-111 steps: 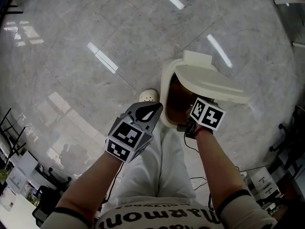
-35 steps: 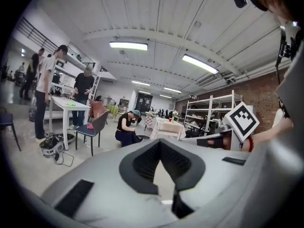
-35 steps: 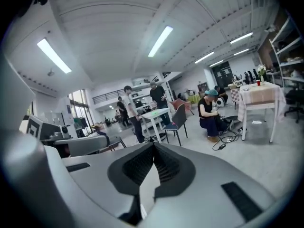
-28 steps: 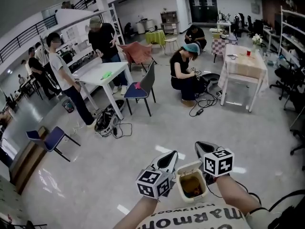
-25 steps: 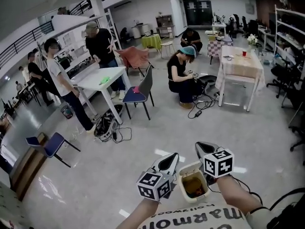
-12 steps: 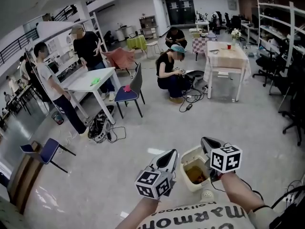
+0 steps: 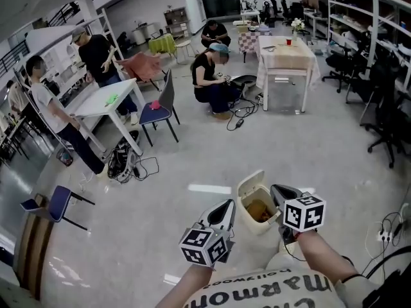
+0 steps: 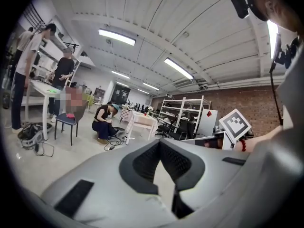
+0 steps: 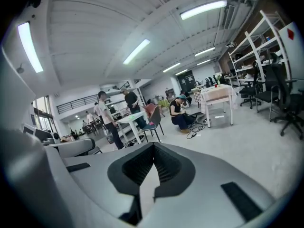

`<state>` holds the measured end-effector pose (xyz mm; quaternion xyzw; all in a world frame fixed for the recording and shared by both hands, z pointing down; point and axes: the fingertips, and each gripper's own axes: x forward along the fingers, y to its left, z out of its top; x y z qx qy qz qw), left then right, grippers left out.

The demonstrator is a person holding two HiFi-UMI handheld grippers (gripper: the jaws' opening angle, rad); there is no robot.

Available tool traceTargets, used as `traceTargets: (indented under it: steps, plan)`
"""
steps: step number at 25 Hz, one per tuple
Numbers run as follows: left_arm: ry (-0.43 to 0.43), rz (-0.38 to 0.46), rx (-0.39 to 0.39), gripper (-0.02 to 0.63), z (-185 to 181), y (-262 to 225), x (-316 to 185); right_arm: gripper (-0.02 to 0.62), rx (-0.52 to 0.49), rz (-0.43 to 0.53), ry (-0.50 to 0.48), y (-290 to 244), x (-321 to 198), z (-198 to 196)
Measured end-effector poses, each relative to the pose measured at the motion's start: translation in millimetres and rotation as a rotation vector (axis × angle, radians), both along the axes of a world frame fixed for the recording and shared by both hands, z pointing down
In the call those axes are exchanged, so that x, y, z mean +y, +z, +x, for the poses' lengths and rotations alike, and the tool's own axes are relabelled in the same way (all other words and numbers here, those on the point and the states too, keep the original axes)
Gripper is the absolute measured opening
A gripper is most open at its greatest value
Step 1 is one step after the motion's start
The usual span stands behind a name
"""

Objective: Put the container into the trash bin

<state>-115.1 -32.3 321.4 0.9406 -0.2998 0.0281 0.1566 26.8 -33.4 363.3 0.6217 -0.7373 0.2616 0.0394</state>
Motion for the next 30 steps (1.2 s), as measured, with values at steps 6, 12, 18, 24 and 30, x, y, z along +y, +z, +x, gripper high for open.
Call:
traceTargets:
  steps: [6, 12, 18, 24, 30]
  plan:
    - [0.006, -0.045, 0.009, -0.006, 5.1, 12.1, 11.9, 0.002, 0.008, -0.029, 0.017, 6.9, 15.7, 8.8]
    - [-0.009, -0.044, 0.012, -0.006, 8.2, 14.0, 9.3, 0.002, 0.038, -0.01, -0.002, -0.3, 15.5, 11.5]
    - [-0.013, -0.04, 0.003, -0.006, 12.4, 12.4, 6.6, 0.002, 0.066, -0.008, 0.017, -1.2, 20.0, 21.2]
    - [0.0, -0.036, -0.004, -0.006, 16.4, 13.9, 9.2, 0.002, 0.062, -0.012, 0.038, 3.4, 22.7, 27.5]
    - [-0.016, -0.047, -0.001, -0.006, 21.7, 12.5, 7.5, 0.002, 0.091, -0.012, 0.01, 0.6, 21.5, 29.2]
